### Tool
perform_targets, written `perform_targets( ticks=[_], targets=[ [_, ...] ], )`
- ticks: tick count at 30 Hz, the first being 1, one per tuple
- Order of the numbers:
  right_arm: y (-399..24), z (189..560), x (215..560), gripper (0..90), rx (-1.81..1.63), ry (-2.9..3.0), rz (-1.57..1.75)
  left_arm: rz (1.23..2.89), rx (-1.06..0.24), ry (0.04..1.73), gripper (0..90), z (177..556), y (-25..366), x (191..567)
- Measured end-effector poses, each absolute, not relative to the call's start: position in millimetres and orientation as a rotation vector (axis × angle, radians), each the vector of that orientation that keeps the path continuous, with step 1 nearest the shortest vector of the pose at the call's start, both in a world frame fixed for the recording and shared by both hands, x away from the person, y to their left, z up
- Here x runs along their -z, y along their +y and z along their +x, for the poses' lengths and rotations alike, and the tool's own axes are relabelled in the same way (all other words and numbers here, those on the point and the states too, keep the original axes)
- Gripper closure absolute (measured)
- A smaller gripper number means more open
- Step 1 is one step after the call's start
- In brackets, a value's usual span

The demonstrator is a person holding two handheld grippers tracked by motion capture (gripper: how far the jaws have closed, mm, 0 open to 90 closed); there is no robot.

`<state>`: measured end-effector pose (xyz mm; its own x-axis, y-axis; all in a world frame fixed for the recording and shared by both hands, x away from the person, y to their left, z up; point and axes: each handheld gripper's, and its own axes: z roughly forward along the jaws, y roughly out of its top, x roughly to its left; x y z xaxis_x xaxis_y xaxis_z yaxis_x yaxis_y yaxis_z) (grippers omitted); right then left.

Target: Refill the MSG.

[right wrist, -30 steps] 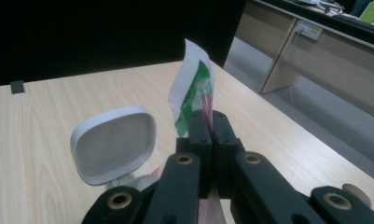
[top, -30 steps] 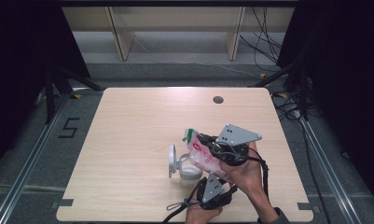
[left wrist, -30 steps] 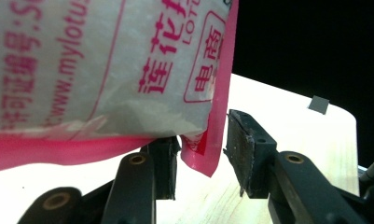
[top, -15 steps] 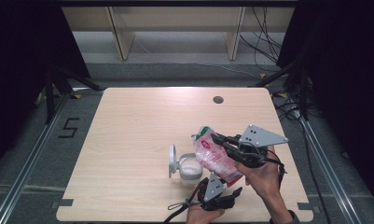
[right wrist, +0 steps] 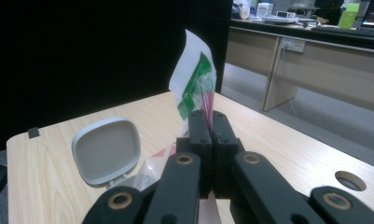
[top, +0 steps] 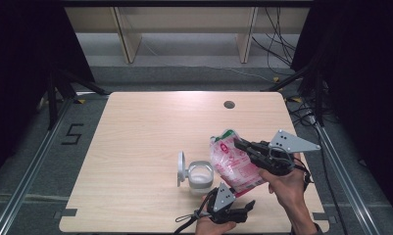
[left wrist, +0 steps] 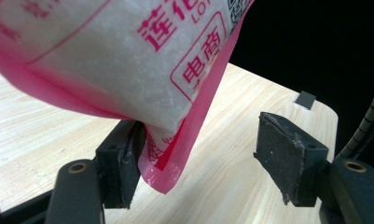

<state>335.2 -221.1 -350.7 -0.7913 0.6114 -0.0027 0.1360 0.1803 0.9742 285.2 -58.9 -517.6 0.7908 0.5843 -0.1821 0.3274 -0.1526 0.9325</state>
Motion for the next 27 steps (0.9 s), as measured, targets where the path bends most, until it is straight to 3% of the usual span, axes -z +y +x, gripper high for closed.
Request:
perform_targets(
  ticks=[9, 27],
  targets=[
    [-226.4, 335.8, 351.9, 90.0, -1.641, 2.03, 0.696, 1.787, -0.319, 0.695, 32.2, 288.2, -51.5, 517.0],
    [-234.9, 335.0, 359.8, 90.0, -1.61, 2.009, 0.761, 1.777, -0.302, 0.723, 31.3, 276.5, -52.1, 515.9]
  ],
)
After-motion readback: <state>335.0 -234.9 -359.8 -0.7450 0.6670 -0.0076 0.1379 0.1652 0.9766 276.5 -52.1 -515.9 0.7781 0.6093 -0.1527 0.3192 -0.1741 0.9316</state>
